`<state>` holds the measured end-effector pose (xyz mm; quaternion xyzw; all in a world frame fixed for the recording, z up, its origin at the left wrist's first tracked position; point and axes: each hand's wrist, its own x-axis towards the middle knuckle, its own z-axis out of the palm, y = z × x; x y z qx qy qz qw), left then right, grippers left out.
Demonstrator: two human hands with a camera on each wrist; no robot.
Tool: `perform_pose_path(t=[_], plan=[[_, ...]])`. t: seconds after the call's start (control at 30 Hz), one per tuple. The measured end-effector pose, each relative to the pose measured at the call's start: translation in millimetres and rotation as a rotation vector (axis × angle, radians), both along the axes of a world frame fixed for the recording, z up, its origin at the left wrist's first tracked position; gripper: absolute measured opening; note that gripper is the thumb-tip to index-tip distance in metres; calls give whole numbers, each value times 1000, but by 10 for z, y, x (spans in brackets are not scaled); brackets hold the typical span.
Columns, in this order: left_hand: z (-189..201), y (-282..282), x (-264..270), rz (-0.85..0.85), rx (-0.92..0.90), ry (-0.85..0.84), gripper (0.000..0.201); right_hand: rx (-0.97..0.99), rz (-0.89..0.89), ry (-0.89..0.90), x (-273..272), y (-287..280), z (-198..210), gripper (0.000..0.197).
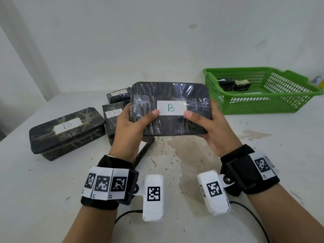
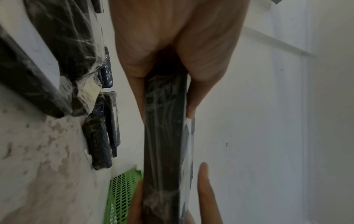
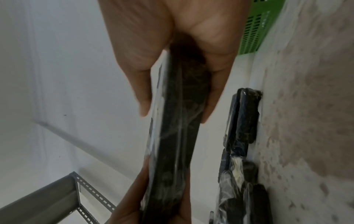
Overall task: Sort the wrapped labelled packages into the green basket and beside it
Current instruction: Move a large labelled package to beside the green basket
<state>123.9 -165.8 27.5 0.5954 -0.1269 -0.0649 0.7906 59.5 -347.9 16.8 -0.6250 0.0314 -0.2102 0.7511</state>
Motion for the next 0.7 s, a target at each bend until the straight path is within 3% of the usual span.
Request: perform_pose_path(t=[0.1, 0.23, 0.4, 0.47, 0.57, 0.63, 0.7], plan=[[13, 35, 11, -40, -23, 2, 36, -102, -37, -17, -17, 24, -10, 68], [24, 80, 28, -112, 48, -48, 69, -127, -78, -54, -17, 52, -11, 72], [-1, 68, 34, -27, 60, -49, 57, -162, -24, -24, -20, 38, -17, 79], [-1, 59, 18, -26, 73, -65, 65, -211, -77, -30, -11, 37, -32, 79], [2, 34, -16, -33, 68, -60, 78, -208, -96, -41, 2, 18, -42, 76], [-6, 28, -15, -12, 81, -66, 71, -176, -64, -34, 5, 8, -32, 71], [-11, 36, 1, -11, 75, -47, 64, -119, -5, -21, 14, -12, -25, 54]])
